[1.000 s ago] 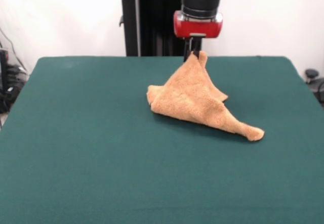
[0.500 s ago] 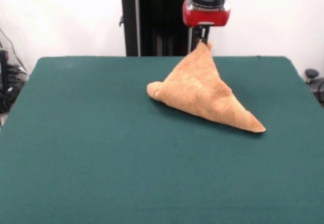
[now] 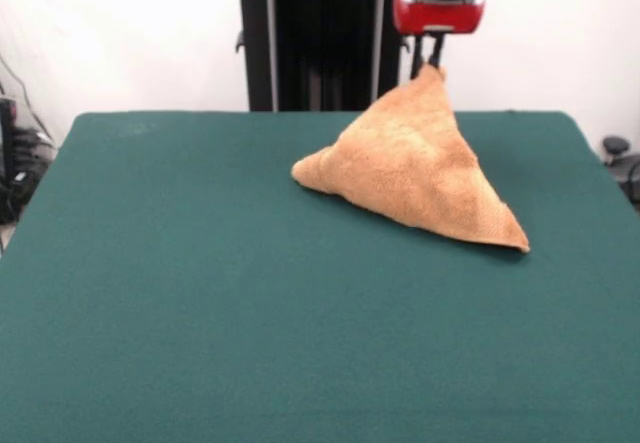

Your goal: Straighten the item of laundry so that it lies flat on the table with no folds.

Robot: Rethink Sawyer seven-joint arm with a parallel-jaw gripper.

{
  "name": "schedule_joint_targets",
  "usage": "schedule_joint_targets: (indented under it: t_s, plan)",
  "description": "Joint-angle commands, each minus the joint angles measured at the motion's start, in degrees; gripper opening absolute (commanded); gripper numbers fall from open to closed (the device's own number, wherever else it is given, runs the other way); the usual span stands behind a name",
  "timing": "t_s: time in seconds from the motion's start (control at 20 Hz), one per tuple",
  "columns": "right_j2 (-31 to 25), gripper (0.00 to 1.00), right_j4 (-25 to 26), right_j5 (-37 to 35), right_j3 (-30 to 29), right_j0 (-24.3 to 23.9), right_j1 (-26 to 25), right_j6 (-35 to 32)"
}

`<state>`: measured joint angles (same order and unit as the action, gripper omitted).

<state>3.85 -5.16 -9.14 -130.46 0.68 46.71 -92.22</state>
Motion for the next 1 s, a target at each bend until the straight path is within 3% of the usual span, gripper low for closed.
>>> schedule_joint_targets:
  t_s: [0.05, 0.65, 1.0]
  plan:
    - [-0.3, 0.0, -6.2, 3.3, -4.6, 3.9, -0.8, -20.2]
    - [1.5, 0.0, -11.2, 3.4, -6.2, 12.0, 0.3, -25.9]
    - [0.7, 0.0, -12.5, 5.4, -9.0, 13.4, 1.6, -28.7]
